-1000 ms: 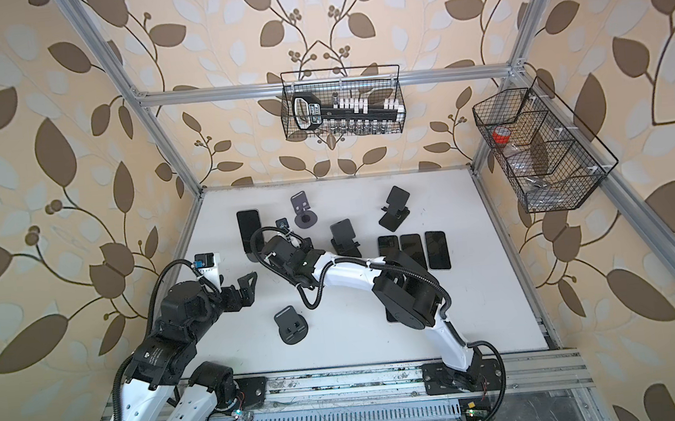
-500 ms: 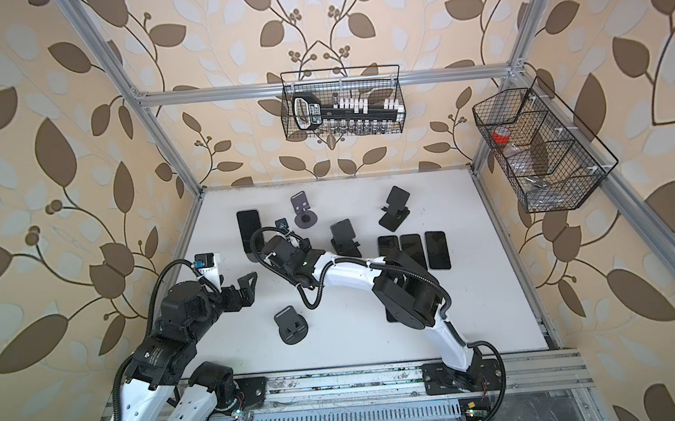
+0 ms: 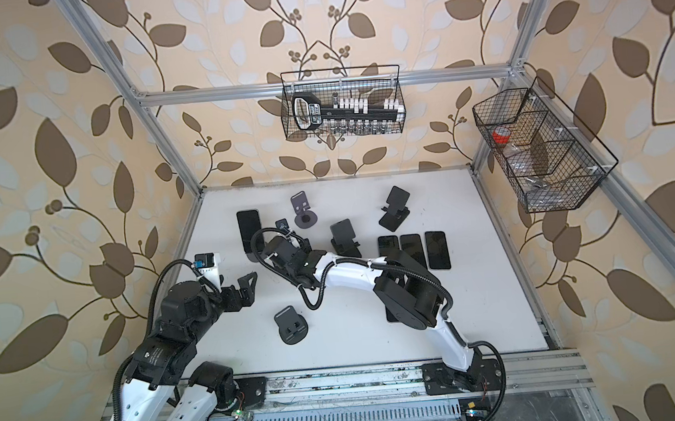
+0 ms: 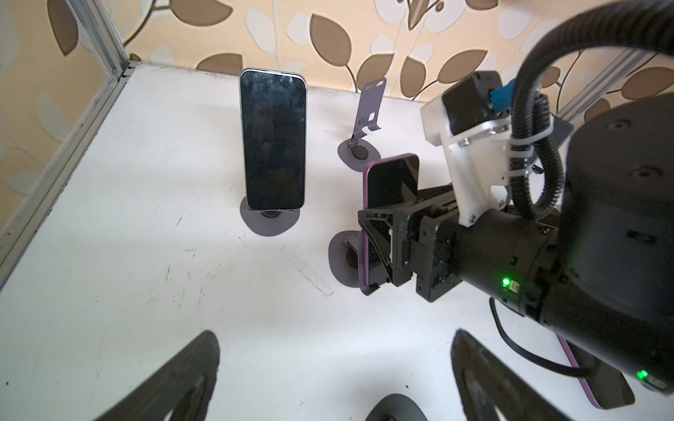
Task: Remove the phone from the phone stand
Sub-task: 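Lift the purple-edged phone upward off its round stand with the right gripper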
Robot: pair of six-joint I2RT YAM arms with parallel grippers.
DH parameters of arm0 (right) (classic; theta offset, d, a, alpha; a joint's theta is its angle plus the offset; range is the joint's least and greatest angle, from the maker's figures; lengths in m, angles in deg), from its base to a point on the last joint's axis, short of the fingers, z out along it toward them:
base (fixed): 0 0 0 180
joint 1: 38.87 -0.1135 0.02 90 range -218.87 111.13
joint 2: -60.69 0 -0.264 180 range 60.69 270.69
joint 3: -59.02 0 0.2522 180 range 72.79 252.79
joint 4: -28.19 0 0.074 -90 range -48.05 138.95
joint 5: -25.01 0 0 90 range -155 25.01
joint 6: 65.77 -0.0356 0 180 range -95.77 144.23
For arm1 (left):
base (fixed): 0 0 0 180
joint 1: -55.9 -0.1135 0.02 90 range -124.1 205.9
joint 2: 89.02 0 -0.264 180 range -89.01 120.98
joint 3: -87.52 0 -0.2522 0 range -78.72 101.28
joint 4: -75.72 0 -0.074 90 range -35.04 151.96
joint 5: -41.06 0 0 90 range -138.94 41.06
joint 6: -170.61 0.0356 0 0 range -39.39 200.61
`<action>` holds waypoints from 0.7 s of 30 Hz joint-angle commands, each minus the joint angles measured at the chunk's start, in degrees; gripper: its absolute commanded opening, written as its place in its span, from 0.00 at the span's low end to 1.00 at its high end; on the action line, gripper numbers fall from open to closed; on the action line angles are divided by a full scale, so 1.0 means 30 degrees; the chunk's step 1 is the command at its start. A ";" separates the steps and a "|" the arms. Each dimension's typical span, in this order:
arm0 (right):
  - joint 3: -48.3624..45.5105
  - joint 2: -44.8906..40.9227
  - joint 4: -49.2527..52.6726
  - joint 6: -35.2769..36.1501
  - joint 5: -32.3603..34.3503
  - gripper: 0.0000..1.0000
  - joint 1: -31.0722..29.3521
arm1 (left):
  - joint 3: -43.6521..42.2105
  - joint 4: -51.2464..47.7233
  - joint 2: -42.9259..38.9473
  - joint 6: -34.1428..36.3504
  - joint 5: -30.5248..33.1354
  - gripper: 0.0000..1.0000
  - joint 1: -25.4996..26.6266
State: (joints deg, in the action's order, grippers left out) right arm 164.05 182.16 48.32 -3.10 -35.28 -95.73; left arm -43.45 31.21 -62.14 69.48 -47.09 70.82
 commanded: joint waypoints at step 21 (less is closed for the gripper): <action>-0.1212 -0.2225 -0.1619 0.1104 -0.0954 0.68 0.0010 | -0.0095 0.0140 -0.0336 -0.0183 -0.0030 0.98 -0.0051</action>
State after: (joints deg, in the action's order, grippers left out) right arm 160.68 178.64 46.42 -0.58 -37.86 -95.73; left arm -43.45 31.08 -62.21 69.48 -47.05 70.82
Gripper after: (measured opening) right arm 0.714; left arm 0.985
